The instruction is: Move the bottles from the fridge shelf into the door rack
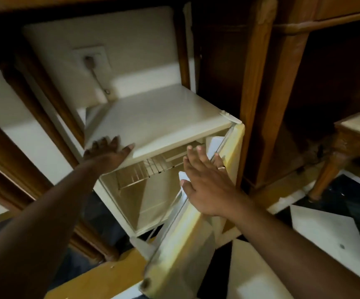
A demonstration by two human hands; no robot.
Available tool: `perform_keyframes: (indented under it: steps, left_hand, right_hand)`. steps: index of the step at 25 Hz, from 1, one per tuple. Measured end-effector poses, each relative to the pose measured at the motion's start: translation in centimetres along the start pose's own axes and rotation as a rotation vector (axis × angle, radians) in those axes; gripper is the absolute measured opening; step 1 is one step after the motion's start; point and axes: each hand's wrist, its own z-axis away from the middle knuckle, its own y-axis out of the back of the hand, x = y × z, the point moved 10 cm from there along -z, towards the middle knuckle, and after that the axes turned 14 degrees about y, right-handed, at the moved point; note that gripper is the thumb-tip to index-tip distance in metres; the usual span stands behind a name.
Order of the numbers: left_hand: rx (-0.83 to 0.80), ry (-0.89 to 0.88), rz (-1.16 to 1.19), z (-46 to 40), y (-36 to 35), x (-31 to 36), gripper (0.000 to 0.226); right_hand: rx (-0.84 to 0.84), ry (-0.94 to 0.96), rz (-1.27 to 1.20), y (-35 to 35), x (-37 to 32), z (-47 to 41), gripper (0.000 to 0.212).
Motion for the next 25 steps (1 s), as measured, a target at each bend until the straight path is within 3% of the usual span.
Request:
perform_keyframes:
  steps: [2, 5, 10, 19, 25]
  left_hand:
    - [-0.112, -0.041, -0.024, 8.2, 4.1, 2.6, 0.099]
    - [-0.143, -0.019, -0.032, 10.4, 5.9, 2.6, 0.087]
    - [-0.091, -0.019, -0.090, 10.2, 6.1, 2.6, 0.079]
    - [0.058, -0.053, -0.153, 9.8, 6.0, 2.4, 0.075]
    - [-0.271, -0.039, -0.011, 13.6, 6.8, 1.0, 0.083]
  right_hand:
    - [0.006, -0.007, -0.003, -0.4, -1.3, -3.3, 0.063]
    - [-0.026, -0.042, 0.020, -1.2, -2.0, -7.6, 0.065]
    - [-0.076, -0.153, 0.033, -2.4, -1.0, -13.2, 0.068]
    - [0.017, -0.057, 0.119, -2.0, -0.1, -15.2, 0.077]
    - [-0.190, -0.109, -0.021, -0.1, 1.5, -13.9, 0.071]
